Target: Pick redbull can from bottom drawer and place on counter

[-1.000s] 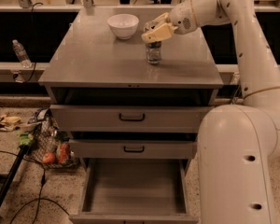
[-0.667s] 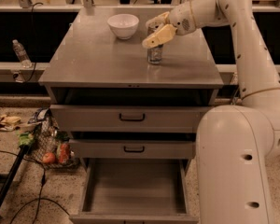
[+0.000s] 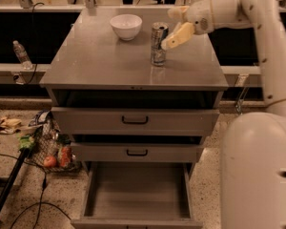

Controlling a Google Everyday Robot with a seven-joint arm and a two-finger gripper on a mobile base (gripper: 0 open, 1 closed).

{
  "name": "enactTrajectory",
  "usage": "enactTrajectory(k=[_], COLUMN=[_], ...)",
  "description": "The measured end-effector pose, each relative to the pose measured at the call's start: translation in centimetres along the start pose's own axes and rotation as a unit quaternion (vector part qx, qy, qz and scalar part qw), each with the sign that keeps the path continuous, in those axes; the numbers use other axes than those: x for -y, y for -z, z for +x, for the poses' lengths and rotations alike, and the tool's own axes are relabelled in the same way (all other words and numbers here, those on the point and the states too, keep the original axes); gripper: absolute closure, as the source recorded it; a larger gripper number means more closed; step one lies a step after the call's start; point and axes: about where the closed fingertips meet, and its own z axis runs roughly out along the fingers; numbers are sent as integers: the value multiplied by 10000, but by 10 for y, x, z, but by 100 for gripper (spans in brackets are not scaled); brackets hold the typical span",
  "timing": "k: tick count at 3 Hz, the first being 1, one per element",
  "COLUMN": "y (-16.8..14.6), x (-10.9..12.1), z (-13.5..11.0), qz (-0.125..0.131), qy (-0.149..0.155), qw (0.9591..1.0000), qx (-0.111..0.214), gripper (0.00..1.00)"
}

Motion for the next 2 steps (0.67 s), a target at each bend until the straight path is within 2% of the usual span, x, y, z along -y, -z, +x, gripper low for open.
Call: enactTrajectory(k=[1, 2], y=[69, 99], x=[-15, -30], z=[-32, -38], qz=[595, 838], qy=[512, 588], qw=[9965, 9942], qx=[291, 323], gripper=[0, 0])
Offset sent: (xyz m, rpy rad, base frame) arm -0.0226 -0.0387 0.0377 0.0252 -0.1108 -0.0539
